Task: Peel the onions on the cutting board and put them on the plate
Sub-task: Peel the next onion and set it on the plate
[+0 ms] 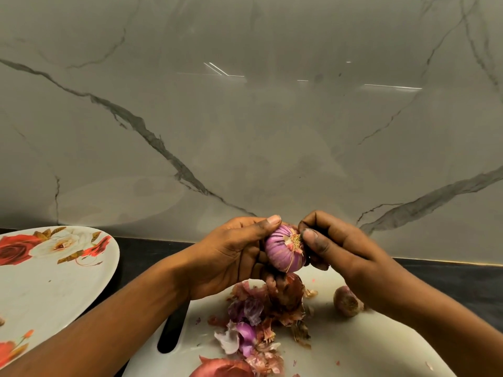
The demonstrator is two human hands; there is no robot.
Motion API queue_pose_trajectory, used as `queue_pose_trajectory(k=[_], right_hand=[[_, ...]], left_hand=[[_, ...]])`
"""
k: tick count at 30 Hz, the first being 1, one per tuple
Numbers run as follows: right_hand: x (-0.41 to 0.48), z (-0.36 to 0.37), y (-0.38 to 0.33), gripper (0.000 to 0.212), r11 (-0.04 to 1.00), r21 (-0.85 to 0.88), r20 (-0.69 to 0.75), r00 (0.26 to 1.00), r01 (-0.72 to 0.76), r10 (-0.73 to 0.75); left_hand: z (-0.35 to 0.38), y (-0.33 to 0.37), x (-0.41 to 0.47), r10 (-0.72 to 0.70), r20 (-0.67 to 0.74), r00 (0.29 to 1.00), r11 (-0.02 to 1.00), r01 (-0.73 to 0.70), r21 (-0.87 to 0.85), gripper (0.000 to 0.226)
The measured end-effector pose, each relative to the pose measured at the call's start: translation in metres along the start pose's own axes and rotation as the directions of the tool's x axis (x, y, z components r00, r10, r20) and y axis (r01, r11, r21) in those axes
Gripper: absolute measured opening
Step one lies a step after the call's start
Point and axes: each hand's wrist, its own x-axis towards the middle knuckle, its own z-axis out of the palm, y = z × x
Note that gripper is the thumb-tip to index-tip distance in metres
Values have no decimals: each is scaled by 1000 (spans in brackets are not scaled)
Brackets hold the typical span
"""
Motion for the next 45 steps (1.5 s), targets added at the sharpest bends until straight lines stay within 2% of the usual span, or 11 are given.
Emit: queue_pose_trajectory(k=[3, 6, 8, 13, 16, 19, 25, 31, 34, 38, 45], right_hand=[[1, -2, -1, 21, 987, 163, -41, 999, -8, 15], [0, -1, -4, 20, 999, 14, -59, 997, 43, -42], [-2, -1, -6, 15, 999, -2, -82, 996, 41, -41], [-2, -5, -6, 27, 979, -192, -179, 979, 63, -98], [-5, -3, -5, 46, 904, -410, -107, 978, 120, -178], [-6, -2, -1, 58, 798, -586, -5, 984, 141, -178], [-3, -3, 5, 33, 751, -616, 77, 966, 240, -246], [-5, -6, 3, 29, 700, -666, 111, 963, 256, -246], [-8, -7, 1, 31, 626, -734, 124, 959, 262, -257], [-5, -2, 5, 25, 674, -690, 82, 954, 263, -289], [-3, 0, 12, 24, 610, -740, 56, 930, 283, -363]], left_hand=[[-1, 2, -1, 23, 11, 1000, 1000, -23, 7, 47], [-2, 2, 1, 27, -31, 999, 1000, -27, 9, 45], [-1, 0, 4, 15, -69, 998, 1000, -14, 15, 48], [-3, -3, 5, 4, -128, 992, 999, 1, 34, 48], [0, -3, 5, -18, -128, 992, 998, 25, 50, 46], [2, -3, 3, -44, -91, 995, 997, 49, 54, 51], [10, -5, 0, -80, 27, 996, 989, 76, 128, 37], [10, -4, 1, -79, -16, 997, 989, 80, 124, 41], [8, -2, 1, -76, -47, 996, 994, 79, 73, 41], [10, -2, 1, -70, -50, 996, 995, 73, 66, 39], [17, -3, 2, -55, -101, 993, 998, 58, 25, 40]])
